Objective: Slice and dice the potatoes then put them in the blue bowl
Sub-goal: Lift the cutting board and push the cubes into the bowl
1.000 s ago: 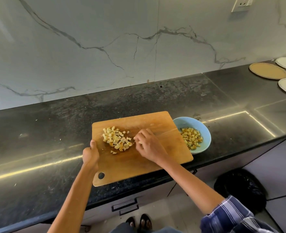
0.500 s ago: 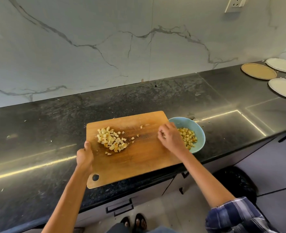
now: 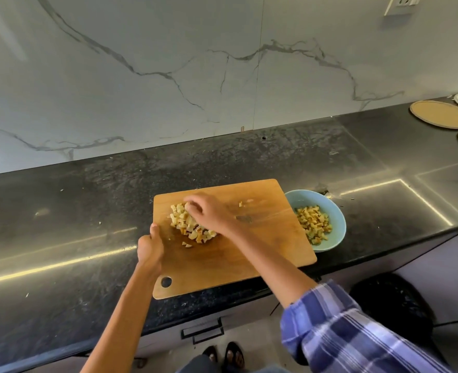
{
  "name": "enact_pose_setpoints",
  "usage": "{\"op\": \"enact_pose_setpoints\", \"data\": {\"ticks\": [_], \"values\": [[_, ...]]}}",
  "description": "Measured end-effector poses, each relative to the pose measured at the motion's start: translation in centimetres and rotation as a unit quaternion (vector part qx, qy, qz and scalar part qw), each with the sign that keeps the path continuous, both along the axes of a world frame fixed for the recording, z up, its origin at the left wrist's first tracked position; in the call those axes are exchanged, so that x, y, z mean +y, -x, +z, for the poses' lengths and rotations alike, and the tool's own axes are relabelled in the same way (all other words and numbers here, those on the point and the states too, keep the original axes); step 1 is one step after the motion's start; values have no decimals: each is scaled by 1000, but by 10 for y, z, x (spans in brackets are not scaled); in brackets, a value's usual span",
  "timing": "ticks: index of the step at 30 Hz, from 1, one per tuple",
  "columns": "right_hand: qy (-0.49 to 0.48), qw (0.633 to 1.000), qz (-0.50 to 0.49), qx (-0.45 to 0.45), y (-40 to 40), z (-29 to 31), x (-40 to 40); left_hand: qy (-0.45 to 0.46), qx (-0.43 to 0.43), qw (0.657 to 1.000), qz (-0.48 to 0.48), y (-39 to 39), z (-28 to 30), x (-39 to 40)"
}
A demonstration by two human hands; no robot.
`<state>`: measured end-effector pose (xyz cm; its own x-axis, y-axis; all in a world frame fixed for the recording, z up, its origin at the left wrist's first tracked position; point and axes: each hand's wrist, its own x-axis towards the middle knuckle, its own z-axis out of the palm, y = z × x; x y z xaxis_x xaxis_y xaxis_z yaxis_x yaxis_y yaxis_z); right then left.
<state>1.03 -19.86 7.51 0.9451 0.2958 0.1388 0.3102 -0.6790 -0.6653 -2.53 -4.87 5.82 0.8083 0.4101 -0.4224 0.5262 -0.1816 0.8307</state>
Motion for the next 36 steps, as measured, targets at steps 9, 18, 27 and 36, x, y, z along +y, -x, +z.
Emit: {"op": "enact_pose_setpoints", "data": {"ticks": [9,18,27,36], "values": [[133,973,28,-187,27,-29,6,-15,5,1000,-5,2,1,0],[131,966,-57,-216,53,-41,-72,16,9,1000,1,0,-6,-8],[172,940,-228,-188,56,-47,-167,24,14,1000,8,0,-5,-12],[106,961,-204,-154,35,-24,-133,25,18,999,7,-1,-4,-11]]}}
